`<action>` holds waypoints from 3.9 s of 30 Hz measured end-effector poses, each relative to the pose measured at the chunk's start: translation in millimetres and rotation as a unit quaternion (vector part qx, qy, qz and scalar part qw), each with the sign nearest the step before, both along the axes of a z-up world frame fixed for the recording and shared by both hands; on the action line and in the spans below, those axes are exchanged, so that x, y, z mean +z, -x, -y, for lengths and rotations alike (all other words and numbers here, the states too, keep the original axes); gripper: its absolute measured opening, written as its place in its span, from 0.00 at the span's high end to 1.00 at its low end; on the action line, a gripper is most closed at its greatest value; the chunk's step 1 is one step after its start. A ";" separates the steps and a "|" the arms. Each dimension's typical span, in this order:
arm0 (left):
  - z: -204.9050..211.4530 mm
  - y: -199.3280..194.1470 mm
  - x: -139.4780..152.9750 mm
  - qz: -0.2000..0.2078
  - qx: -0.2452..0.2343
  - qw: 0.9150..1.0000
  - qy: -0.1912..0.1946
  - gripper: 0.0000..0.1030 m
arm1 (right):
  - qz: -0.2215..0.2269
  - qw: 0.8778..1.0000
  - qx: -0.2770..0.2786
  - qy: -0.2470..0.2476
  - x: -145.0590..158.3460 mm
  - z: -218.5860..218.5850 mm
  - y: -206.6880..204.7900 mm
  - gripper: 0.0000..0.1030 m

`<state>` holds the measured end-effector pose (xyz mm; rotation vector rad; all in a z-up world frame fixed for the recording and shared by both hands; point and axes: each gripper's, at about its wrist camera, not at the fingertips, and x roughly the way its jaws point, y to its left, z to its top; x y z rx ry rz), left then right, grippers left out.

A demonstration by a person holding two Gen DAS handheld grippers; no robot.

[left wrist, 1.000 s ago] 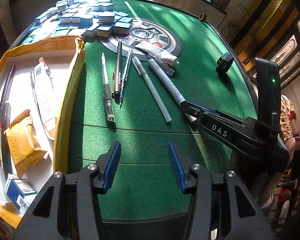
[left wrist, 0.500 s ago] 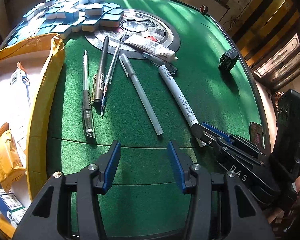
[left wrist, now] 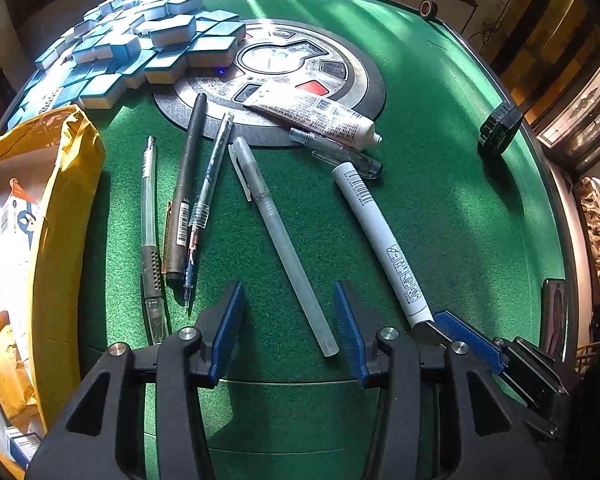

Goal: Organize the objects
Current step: 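Grasp the frosted clear pen with the left tool while the right tool holds the marker, then lift the frosted pen and white marker with both tools off the table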

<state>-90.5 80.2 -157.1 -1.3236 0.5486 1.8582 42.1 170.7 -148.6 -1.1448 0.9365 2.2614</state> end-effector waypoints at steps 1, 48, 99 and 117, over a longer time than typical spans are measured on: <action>0.4 -2.5 -0.2 -0.015 -0.003 1.000 0.008 0.75 | 0.000 1.000 0.000 0.000 0.0 -0.1 -0.1 0.86; 71.9 -14.1 -0.6 -0.027 -0.060 0.998 -0.004 0.93 | 0.018 0.999 -0.007 -0.029 1.3 29.4 21.3 0.87; 102.9 -6.0 17.6 0.063 -0.025 0.996 -0.061 0.94 | -0.027 0.999 0.010 -0.021 18.7 61.6 25.7 0.88; 139.4 11.9 52.3 0.102 -0.005 0.988 -0.113 0.94 | -0.055 0.996 0.016 -0.065 56.8 90.7 33.4 0.88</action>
